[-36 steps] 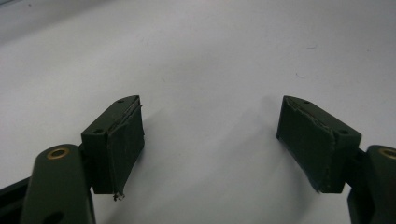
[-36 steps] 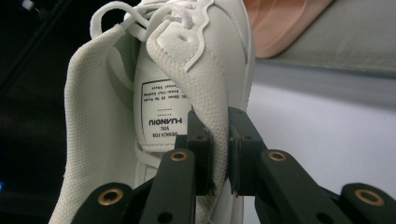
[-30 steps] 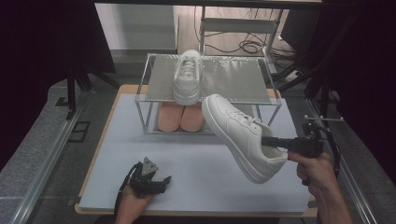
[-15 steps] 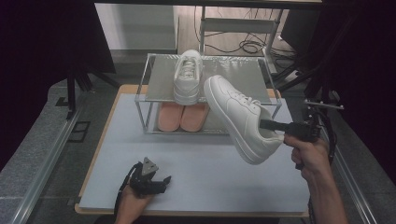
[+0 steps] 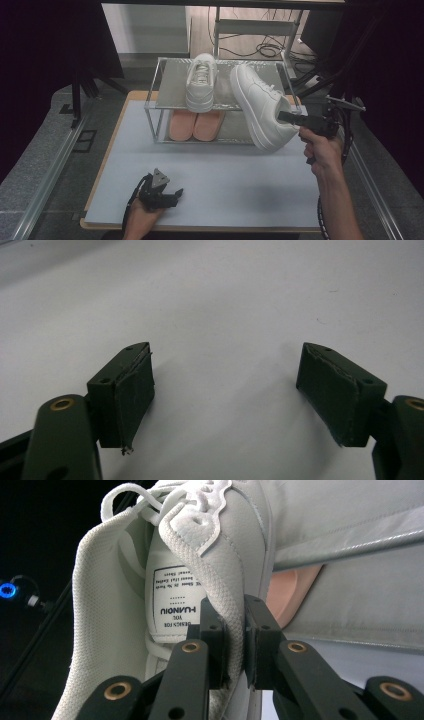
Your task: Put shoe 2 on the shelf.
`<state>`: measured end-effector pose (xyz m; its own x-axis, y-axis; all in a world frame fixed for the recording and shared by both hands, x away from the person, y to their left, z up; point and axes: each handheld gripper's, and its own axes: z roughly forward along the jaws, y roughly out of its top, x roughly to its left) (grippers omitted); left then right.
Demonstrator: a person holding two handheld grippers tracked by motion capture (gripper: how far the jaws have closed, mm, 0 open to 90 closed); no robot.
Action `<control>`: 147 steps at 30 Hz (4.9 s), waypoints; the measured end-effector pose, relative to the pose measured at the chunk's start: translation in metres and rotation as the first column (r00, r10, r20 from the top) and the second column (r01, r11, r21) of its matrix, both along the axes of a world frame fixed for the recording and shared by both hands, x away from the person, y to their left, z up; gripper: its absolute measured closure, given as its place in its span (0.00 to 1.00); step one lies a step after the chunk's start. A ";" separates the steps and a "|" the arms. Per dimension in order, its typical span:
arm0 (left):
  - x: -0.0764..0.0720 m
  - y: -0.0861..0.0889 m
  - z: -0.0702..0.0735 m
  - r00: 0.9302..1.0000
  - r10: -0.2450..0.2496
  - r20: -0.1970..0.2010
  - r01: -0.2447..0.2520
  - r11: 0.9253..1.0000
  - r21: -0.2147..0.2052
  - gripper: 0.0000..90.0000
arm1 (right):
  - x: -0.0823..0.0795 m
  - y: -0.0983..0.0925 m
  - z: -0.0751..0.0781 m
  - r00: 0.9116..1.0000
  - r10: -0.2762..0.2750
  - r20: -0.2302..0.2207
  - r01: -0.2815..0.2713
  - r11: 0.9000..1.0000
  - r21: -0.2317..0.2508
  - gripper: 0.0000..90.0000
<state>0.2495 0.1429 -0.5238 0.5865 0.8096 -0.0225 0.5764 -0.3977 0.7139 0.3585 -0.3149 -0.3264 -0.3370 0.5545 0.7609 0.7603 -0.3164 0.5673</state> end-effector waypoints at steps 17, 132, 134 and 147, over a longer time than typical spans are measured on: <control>0.000 0.000 0.000 1.000 0.001 0.000 -0.001 1.000 0.000 0.25 | 0.025 0.028 -0.001 0.991 -0.132 -0.033 0.131 0.991 -0.006 0.89; -0.001 -0.001 0.000 1.000 0.001 0.004 -0.001 1.000 -0.003 0.26 | -0.018 0.117 -0.016 0.895 0.116 0.432 0.076 0.913 -0.402 1.00; -0.001 -0.001 0.000 1.000 0.000 0.004 0.000 1.000 -0.003 0.26 | -0.016 0.120 -0.017 0.893 0.115 0.436 0.077 0.913 -0.400 1.00; -0.001 -0.001 0.000 1.000 0.000 0.005 0.000 1.000 -0.003 0.26 | -0.001 0.126 -0.019 0.902 0.088 0.422 0.101 0.909 -0.405 1.00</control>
